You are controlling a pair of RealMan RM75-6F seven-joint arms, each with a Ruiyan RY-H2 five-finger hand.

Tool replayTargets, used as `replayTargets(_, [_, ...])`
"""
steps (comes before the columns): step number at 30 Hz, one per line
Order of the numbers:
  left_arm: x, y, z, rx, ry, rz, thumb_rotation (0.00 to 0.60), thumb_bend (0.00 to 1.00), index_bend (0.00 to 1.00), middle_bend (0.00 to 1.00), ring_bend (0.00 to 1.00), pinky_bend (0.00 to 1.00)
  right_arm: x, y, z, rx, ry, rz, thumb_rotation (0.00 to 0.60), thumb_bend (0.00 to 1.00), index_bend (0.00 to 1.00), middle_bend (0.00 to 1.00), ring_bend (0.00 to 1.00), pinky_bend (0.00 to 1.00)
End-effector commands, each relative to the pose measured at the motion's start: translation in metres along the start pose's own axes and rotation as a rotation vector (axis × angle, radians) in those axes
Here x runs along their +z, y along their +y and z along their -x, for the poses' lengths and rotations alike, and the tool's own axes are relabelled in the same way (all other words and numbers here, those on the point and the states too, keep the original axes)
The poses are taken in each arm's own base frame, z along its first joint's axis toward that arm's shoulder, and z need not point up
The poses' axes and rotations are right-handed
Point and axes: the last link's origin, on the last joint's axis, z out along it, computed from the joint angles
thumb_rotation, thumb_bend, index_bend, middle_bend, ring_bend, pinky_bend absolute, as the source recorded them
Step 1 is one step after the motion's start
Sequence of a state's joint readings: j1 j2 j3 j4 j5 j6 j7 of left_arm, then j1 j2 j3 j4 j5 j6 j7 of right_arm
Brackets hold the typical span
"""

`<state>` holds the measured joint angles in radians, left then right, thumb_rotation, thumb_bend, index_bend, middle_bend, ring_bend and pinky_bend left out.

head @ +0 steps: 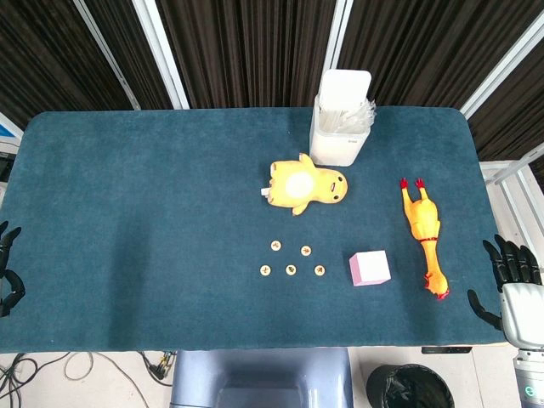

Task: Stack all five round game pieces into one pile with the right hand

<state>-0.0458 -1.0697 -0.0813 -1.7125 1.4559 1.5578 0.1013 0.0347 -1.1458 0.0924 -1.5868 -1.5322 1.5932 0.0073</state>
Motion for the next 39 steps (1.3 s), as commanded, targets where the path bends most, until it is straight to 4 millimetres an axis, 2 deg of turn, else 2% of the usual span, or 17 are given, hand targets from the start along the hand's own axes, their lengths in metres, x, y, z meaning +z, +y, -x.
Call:
replayTargets(1, [0.0, 0.0, 0.0, -0.002, -0.001, -0.001, 0.6, 0.82, 0.1, 0.0, 0.0, 0.03, 0.0, 0.0, 0.0, 0.001, -0.002, 0.0, 0.6, 0.4, 0.04, 0.0, 0.0, 0.01])
replayTargets(19, [-0.002, -0.001, -0.003, -0.005, 0.01, 0.0, 0.6, 0.82, 0.1, 0.0, 0.0, 0.03, -0.004, -0.002, -0.005, 0.07, -0.027, -0.027, 0.6, 0.4, 0.05, 0.0, 0.0, 0.01])
replayTargets(28, [-0.001, -0.001, -0.002, 0.003, 0.015, -0.007, 0.6, 0.82, 0.1, 0.0, 0.0, 0.03, -0.002, -0.01, 0.0, 0.087, -0.085, -0.072, 0.6, 0.4, 0.05, 0.0, 0.0, 0.0])
replayTargets(31, [-0.001, -0.001, -0.002, 0.006, 0.016, -0.009, 0.6, 0.82, 0.1, 0.0, 0.0, 0.03, 0.005, -0.019, -0.002, 0.081, -0.113, -0.085, 0.6, 0.4, 0.08, 0.0, 0.0, 0.0])
replayTargets(39, [-0.001, -0.001, -0.002, 0.001, 0.013, -0.006, 0.6, 0.82, 0.1, 0.0, 0.0, 0.03, 0.043, -0.051, -0.015, 0.012, -0.162, -0.145, 0.6, 0.4, 0.14, 0.0, 0.0, 0.0])
